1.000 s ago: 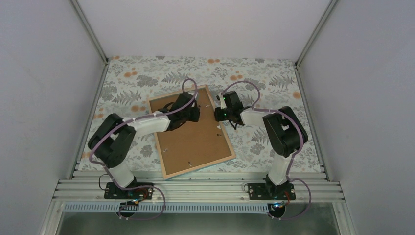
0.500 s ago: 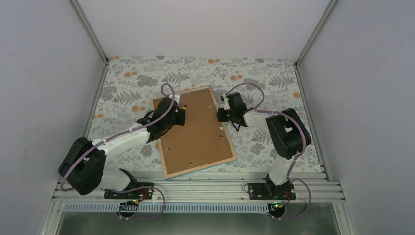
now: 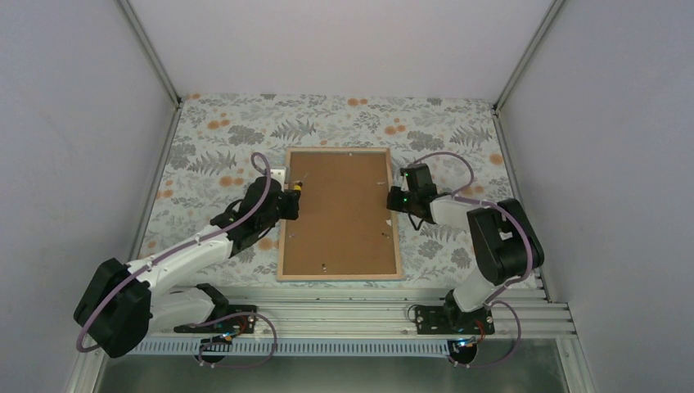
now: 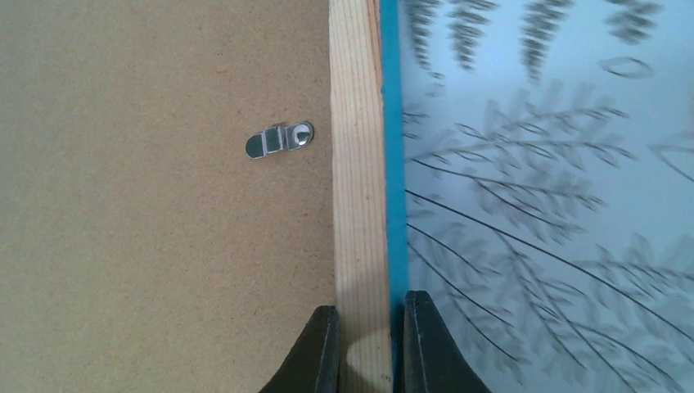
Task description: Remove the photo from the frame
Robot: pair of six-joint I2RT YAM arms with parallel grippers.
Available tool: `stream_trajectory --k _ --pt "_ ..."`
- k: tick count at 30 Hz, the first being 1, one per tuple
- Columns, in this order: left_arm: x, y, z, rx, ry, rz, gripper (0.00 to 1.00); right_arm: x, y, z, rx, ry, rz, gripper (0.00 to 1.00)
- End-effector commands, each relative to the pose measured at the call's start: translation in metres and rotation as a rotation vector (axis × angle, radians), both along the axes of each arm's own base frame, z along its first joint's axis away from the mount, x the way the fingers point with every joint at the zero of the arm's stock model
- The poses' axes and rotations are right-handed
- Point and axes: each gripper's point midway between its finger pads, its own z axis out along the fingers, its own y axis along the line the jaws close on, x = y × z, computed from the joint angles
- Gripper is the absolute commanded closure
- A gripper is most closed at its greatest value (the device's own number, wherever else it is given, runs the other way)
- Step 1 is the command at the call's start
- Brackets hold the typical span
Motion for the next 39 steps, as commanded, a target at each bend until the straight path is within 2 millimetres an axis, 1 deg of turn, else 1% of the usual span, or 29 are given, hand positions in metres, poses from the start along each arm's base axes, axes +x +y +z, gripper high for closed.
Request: stream_trajectory --k 1,4,8,11,13,17,21,25,29,32,39 --pt "-0.003 0.005 0.009 -0.037 -0.025 0.017 0.98 -0.012 -0.022 -0.002 0.077 0.068 -0.171 0.96" --pt "-0.006 0.007 0.013 -0.044 -0.037 0.018 0.98 -0.012 -0.035 0.000 0.090 0.065 -0.249 0.96" --pt "-0.009 0.009 0.012 -0.038 -0.034 0.017 0.98 -0.015 -0.052 0.003 0.088 0.052 -0.336 0.96" --pt "-0.010 0.010 0.012 -0.042 -0.032 0.015 0.98 -0.015 -0.053 0.005 0.074 0.052 -0.323 0.95" --pt "-0.009 0.008 0.013 -0.046 -0.033 0.011 0.98 -0.018 -0.052 0.004 0.062 0.062 -0.299 0.90" --pt "-0.009 0.005 0.014 -0.052 -0.031 0.002 0.98 -0.029 -0.050 0.002 0.030 0.091 -0.241 0.78" --pt "-0.009 0.003 0.014 -0.065 -0.028 -0.008 0.98 -0.049 -0.044 0.004 0.034 0.112 -0.183 0.63" --pt "-0.011 0.002 0.016 -0.073 -0.028 -0.013 0.98 -0.074 -0.034 0.001 0.046 0.150 -0.128 0.54" --pt "-0.012 0.002 0.018 -0.080 -0.032 -0.016 0.98 -0.097 -0.024 -0.002 0.051 0.176 -0.080 0.50" --pt "-0.014 0.002 0.021 -0.088 -0.036 -0.021 0.98 -0.111 -0.011 0.001 0.076 0.190 -0.032 0.49" --pt "-0.016 0.002 0.019 -0.089 -0.032 -0.028 0.97 -0.139 0.031 0.009 0.132 0.219 0.079 0.46"
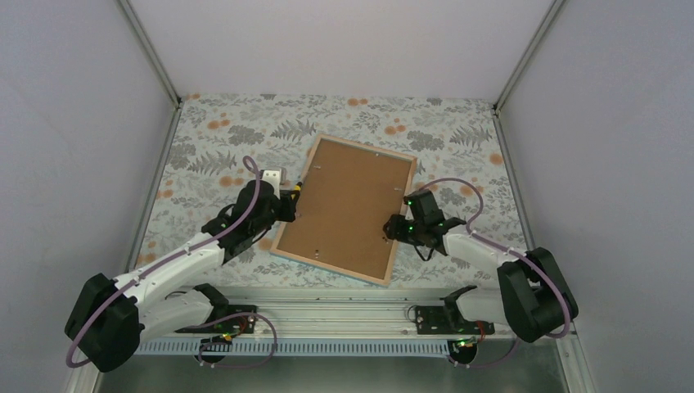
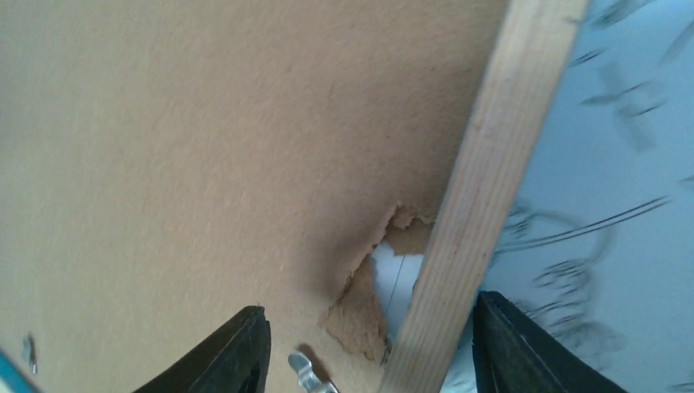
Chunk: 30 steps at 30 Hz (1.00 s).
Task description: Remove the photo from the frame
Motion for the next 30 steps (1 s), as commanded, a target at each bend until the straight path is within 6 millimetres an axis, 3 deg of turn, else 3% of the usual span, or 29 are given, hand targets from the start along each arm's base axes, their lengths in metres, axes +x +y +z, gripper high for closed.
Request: stream_trajectory --k 1,12,18,21,24,30 --pt "-0.003 0.001 -0.001 -0.018 0.010 -0.005 0.98 -0.026 0.033 0.005 0.075 0.050 0.080 0.46" --pt "-0.006 0.005 0.002 -0.017 -0.004 0.002 0.98 -0.042 0.131 0.022 0.124 0.027 0.305 0.42" --pt "-0.008 0.011 0.003 -0.006 -0.015 0.021 0.98 -0.042 0.157 0.028 0.124 0.015 0.394 0.41" --pt "-0.008 0.013 0.003 -0.002 -0.020 0.027 0.98 -0.037 0.152 0.033 0.073 -0.009 0.409 0.37" --pt "-0.007 0.014 0.002 0.005 -0.025 0.029 0.98 -0.020 0.135 0.042 -0.001 -0.066 0.397 0.33" --pt "-0.005 0.014 -0.003 0.020 -0.023 0.022 0.98 0.054 0.084 0.069 -0.060 -0.188 0.313 0.33"
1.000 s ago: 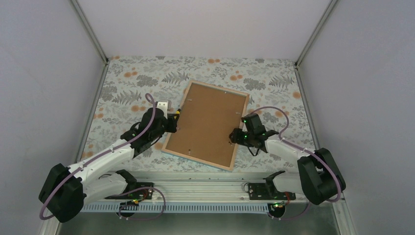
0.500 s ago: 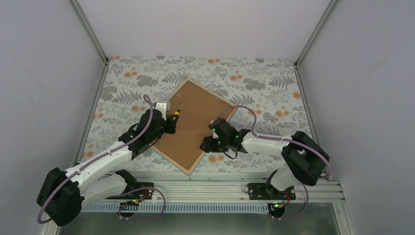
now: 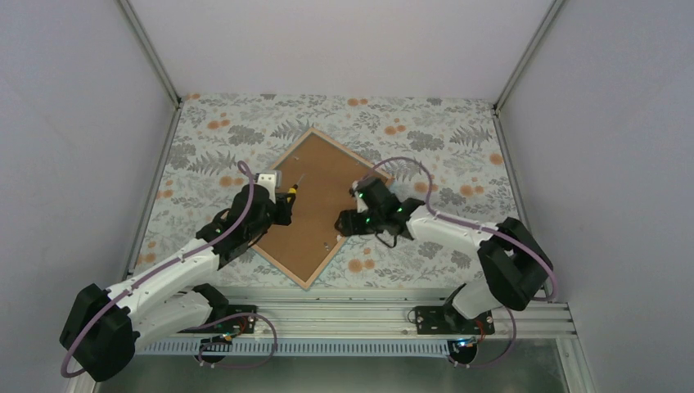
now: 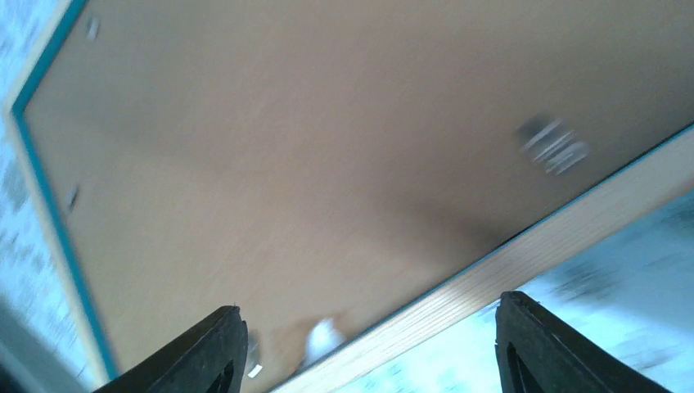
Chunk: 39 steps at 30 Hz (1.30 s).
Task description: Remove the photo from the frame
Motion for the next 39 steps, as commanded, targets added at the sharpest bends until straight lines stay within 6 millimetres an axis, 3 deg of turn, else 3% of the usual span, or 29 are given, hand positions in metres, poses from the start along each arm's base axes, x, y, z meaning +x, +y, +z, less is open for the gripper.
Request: stream_trajectory --k 1,7,11,19,22,28,39 --pt "0.004 0.003 -0.003 0.013 -0.015 0.008 0.98 0.061 -0.040 0.026 -0.056 -0.151 -0.038 0.33" --pt "0.006 -0.004 -0.009 0.010 -0.006 -0.024 0.98 0.130 -0.062 0.033 -0.074 -0.238 -0.045 0.33" --pt "0.008 -0.007 -0.015 0.025 0.008 -0.038 0.98 0.170 -0.065 0.019 -0.072 -0.250 -0.010 0.34" --pt "0.009 -0.015 -0.017 0.022 0.006 -0.085 0.98 0.220 -0.066 -0.010 -0.104 -0.260 0.071 0.36" --pt "0.010 -0.018 -0.021 0.023 0.015 -0.098 0.98 0.227 -0.062 -0.021 -0.113 -0.252 0.102 0.37" --pt "0.012 -0.023 -0.025 0.028 0.034 -0.118 0.98 0.217 -0.062 -0.041 -0.113 -0.210 0.129 0.41" --pt "0.012 -0.032 -0.024 0.002 0.050 -0.148 0.98 0.193 -0.081 -0.070 -0.169 -0.141 0.069 0.65"
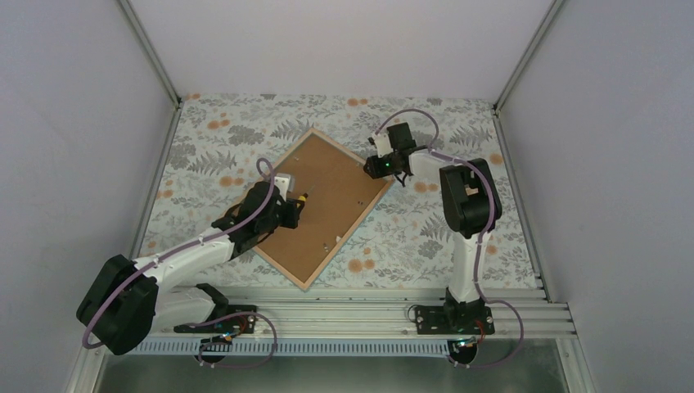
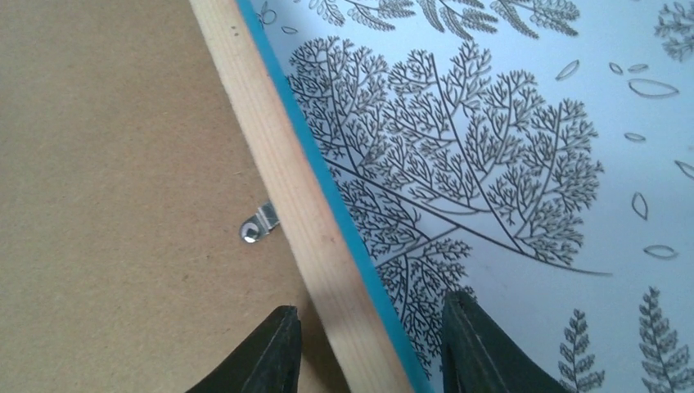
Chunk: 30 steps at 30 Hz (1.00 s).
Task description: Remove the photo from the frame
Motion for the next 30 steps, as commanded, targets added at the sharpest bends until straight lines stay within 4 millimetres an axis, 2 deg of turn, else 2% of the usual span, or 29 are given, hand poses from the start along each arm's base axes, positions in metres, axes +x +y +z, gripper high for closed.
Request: stream_trajectory --k 1,12,16,22,30 --pt "0.007 -0.011 0.019 -0.048 -0.039 -0.027 0.98 -0.022 -0.015 -0.023 -0.052 0.080 -0.045 0.67" --pt "0.003 -0.019 0.020 -0.082 -0.012 -0.062 0.98 -0.048 -0.048 -0.027 -0.115 0.120 -0.234 0.88" --pt "0.001 -0.024 0.020 -0.094 -0.004 -0.078 0.98 -0.068 -0.055 -0.031 -0.104 0.151 -0.276 0.89" --pt "-0.001 -0.037 0.021 -0.092 0.003 -0.109 0.98 -0.092 -0.058 -0.026 -0.042 0.175 -0.338 0.91" --pt "-0.003 -0.069 0.015 -0.052 0.014 -0.169 0.98 -0.116 -0.053 -0.011 0.051 0.161 -0.360 0.93"
